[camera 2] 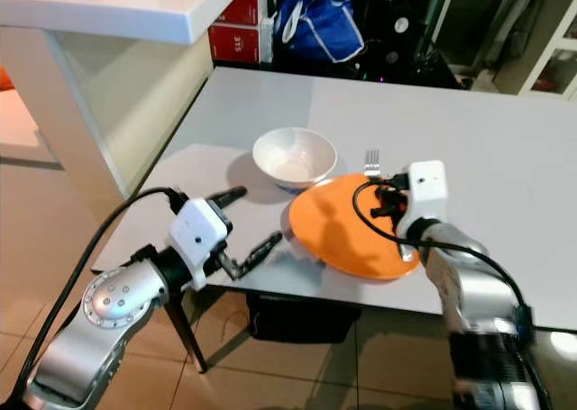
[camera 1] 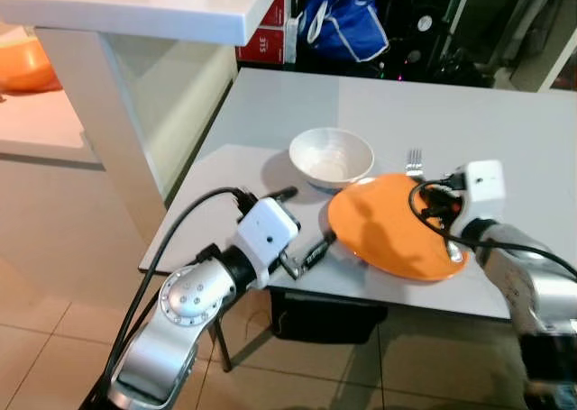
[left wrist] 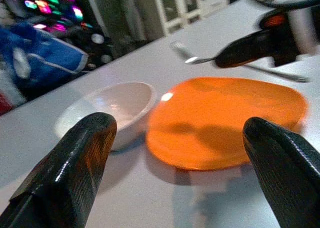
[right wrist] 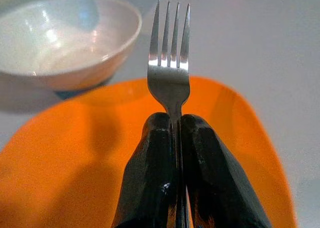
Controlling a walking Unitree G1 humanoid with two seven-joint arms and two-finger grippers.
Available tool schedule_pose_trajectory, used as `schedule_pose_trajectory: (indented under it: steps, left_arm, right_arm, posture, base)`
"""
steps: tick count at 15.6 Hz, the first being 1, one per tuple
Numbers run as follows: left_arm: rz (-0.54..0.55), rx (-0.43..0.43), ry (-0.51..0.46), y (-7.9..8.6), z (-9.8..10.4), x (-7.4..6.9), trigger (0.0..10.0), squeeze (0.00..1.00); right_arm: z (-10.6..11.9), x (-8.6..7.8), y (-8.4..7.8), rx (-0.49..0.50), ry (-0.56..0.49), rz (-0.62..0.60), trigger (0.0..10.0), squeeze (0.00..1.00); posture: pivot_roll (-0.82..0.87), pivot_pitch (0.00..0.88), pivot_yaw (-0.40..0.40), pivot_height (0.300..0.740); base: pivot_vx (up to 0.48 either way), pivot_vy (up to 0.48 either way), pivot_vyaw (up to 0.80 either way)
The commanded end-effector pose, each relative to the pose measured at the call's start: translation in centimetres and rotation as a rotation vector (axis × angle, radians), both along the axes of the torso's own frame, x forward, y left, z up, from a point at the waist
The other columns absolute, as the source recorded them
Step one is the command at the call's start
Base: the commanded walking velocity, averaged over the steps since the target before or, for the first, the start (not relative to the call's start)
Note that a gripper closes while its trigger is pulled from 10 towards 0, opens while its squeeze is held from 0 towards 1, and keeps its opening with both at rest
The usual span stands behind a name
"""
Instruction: Setting the table
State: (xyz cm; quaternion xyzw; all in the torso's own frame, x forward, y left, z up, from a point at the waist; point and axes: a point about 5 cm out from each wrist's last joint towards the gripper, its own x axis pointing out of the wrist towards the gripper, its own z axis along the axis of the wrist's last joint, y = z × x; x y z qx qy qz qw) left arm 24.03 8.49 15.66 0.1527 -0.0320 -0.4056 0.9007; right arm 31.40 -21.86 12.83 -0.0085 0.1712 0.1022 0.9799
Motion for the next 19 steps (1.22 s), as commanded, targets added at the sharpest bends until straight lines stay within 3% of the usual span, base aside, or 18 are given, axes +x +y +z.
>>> schedule_pose_trajectory:
  steps: [1, 5, 10, 17, 19]
  left_arm:
    - [-0.065, 0.019, 0.039, -0.3, -0.4, -0.7, 10.0, 0.0]
    - [-0.13, 0.032, 0.11, -0.6, -1.2, -1.9, 10.0, 0.0]
    - [-0.13, 0.049, 0.104, -0.7, -1.2, -1.4, 10.0, 0.0]
    - [-0.128, 0.053, 0.104, -0.7, -1.2, -1.2, 10.0, 0.0]
    - [-0.124, 0.061, 0.104, -0.5, -1.3, -1.1, 10.0, 0.0]
  right_arm:
    - [-0.2, 0.5, -0.1, -0.029, 0.015, 0.01, 10.0, 0.0]
    - [-1.2, 1.9, 0.7, -0.024, 0.039, -0.005, 10.0, 0.0]
    - [-1.9, 3.8, 2.0, -0.015, 0.033, -0.054, 10.0, 0.0]
    - [-3.2, 3.3, 3.1, 0.063, 0.005, -0.192, 10.0, 0.0]
    - [-3.5, 3.1, 3.9, 0.066, -0.003, -0.177, 10.0, 0.0]
  posture:
    - [-0.12, 0.0, -0.019, 0.74]
    - [-0.12, 0.0, -0.023, 0.74]
    - [-0.13, 0.0, -0.011, 0.74]
    - [-0.14, 0.003, -0.001, 0.74]
    - [-0.13, 0.008, -0.002, 0.74]
  base:
    - [0.0, 0.0, 0.0]
    - [0.0, 0.0, 0.0]
    - [0.0, 0.0, 0.0]
    - [0.0, 0.0, 0.0]
    - [0.0, 0.0, 0.0]
